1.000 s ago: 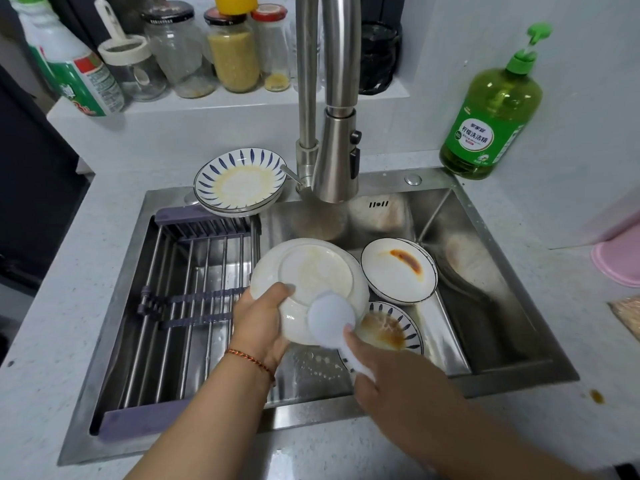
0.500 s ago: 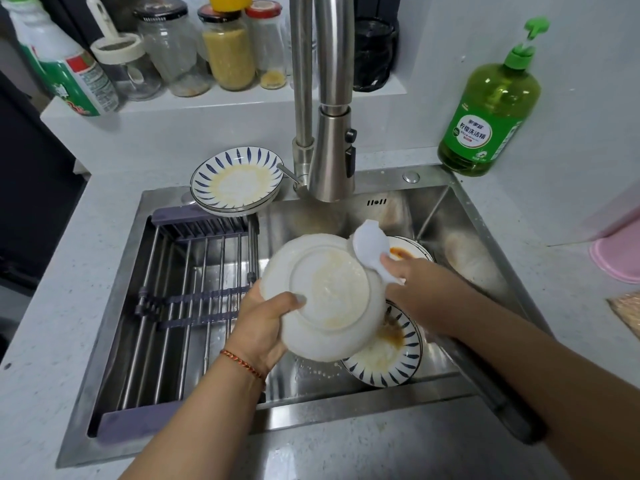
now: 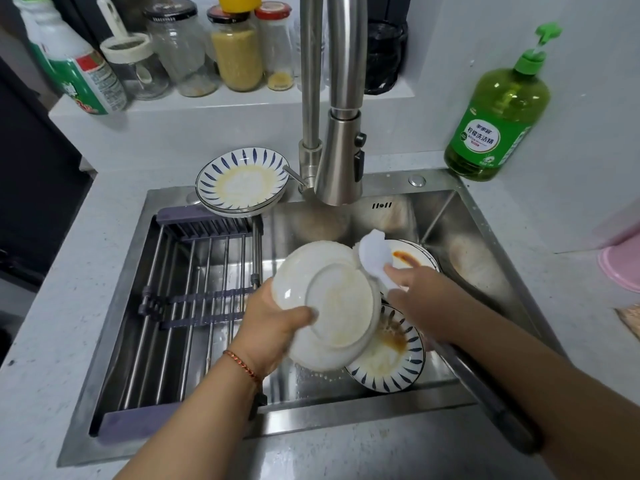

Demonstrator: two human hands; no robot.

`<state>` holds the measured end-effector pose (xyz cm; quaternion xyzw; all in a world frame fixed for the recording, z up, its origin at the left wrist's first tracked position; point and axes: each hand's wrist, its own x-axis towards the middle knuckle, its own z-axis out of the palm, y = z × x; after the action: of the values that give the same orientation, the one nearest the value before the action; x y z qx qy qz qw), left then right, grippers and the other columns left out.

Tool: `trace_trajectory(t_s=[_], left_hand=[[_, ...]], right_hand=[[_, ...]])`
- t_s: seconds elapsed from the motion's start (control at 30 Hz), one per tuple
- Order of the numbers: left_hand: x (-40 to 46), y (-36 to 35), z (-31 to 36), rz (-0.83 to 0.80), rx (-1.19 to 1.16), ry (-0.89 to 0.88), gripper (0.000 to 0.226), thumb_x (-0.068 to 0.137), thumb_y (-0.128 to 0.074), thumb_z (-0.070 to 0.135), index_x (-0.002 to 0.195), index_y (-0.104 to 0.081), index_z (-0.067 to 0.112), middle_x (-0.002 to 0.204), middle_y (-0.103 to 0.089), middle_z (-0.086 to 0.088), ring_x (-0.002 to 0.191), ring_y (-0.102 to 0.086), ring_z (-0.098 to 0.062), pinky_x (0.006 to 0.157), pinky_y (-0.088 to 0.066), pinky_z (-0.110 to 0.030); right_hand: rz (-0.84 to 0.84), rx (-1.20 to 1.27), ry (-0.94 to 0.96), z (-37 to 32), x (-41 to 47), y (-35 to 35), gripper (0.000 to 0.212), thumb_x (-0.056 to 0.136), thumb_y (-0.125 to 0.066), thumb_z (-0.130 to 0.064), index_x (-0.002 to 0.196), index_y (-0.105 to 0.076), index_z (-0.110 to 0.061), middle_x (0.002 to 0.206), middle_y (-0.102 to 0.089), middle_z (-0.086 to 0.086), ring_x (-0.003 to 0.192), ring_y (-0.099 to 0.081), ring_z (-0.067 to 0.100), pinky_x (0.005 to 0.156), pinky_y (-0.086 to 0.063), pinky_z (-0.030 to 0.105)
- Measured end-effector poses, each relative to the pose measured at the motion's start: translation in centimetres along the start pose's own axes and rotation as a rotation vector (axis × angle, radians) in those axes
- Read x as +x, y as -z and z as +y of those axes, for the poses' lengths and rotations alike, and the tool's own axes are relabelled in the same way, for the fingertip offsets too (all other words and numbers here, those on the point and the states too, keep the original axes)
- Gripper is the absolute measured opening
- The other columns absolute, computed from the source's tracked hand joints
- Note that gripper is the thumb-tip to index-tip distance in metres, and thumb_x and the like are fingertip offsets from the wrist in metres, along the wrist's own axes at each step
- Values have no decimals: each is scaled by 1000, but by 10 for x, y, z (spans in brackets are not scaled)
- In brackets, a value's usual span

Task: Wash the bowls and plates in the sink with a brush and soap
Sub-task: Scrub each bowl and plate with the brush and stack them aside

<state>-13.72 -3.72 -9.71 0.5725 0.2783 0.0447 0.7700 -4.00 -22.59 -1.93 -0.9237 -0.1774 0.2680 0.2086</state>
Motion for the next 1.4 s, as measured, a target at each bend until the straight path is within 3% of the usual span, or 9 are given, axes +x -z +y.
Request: trace_trajectory(t_s=[0.07,0.17,0.3,0.43,0.7,0.87,0.97,1.13,1.4], left_hand=[[-2,-5,6,-23,292,-98,58,45,-78,13,101,-63,20,99,-71,-2,96,-67,-24,84,-56,-41],[-6,-13,16,-78,782,-325,47,59,-80,14,100,-59,24,89,-64,11,80,-62,-8,66,-51,-17],[-10,-18,24,-199,1211,-651,28,74,-68,15,101,-61,19,80,-69,-1,70,-65,-21,57,-46,-26],[-9,-8,32,-299,1337,-956,20,71,-47,25,90,-52,21,69,-63,3,55,-60,-18,47,-44,-21],[2,51,57,-170,1515,-1202,44,72,-54,-3,110,-53,19,99,-72,-11,93,-72,-27,66,-60,-37],[26,76,77,-60,1622,-1093,69,41,-77,-23,103,-69,9,98,-73,-19,88,-72,-33,64,-61,-43],[46,79,89,13,1634,-1047,65,40,-78,-23,99,-73,6,96,-73,-20,82,-73,-34,58,-60,-43],[85,73,100,84,1671,-963,52,49,-73,-18,92,-74,10,82,-72,-14,66,-71,-30,48,-57,-40],[128,67,97,137,1743,-659,54,86,-51,0,133,-55,25,127,-62,0,113,-59,-25,82,-46,-32]], right_hand=[[33,95,-1,-4,3,3,49,94,-44,-18,143,-42,-22,119,-63,7,81,-57,12,65,-43,18],[76,276,-64,2,5,9,49,95,-47,-16,144,-41,-20,75,-57,-6,40,-53,1,39,-37,7],[62,312,-139,13,5,11,47,96,-45,-13,142,-42,-11,73,-52,-8,27,-49,2,35,-37,12],[105,408,-191,26,1,10,48,95,-46,-11,143,-42,-17,62,-59,7,27,-48,5,33,-38,16],[120,500,-263,48,1,-2,42,94,-50,-13,135,-50,-23,51,-54,10,27,-45,14,33,-36,18],[84,452,-236,39,-1,-11,48,93,-50,-13,140,-47,-23,61,-60,11,28,-45,5,35,-39,19],[59,410,-205,31,1,-19,44,91,-51,-14,134,-53,-20,69,-62,6,34,-50,-1,38,-36,11],[-29,429,-129,9,3,-35,41,93,-52,-15,134,-53,-21,52,-57,1,32,-46,6,36,-42,23],[-49,467,-130,-5,3,-42,49,93,-49,-17,141,-43,-30,55,-59,6,27,-44,6,33,-39,20]])
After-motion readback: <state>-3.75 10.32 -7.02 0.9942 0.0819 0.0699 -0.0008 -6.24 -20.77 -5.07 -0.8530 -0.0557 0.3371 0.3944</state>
